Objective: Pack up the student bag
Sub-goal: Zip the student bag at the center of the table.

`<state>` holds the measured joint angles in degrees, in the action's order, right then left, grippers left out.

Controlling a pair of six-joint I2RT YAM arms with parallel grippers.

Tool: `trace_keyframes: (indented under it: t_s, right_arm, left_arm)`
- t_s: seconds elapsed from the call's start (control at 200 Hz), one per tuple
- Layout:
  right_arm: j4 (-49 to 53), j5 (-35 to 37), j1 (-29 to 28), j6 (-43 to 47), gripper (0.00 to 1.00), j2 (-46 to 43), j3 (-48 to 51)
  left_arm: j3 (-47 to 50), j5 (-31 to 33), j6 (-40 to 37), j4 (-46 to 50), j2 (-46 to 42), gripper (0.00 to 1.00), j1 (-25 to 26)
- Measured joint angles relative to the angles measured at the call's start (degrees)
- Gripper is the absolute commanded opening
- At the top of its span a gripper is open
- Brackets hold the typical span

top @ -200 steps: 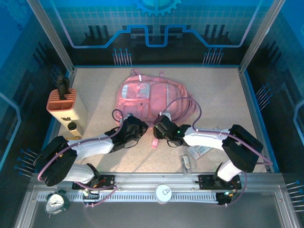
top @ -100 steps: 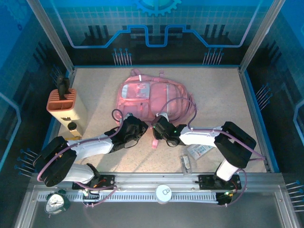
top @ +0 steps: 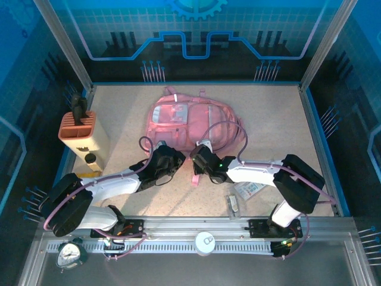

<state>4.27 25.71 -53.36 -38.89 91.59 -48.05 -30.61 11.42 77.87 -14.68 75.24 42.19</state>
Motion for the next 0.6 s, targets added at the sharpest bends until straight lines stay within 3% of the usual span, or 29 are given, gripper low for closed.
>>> trace_keyframes:
  t_s: [0.235, 0.6]
  right_arm:
    - [0.5, -0.3, 0.2, 0.4, 0.00, -4.5, 3.8]
    - [4.4, -5.0, 9.6, 1.9, 0.00, -14.9, 10.0]
  left_arm:
    - [0.1, -0.6, -0.6, 2.2, -2.3, 0.00, -1.2]
    - [1.2, -8.6, -6.5, 6.7, -6.1, 0.00, -13.2]
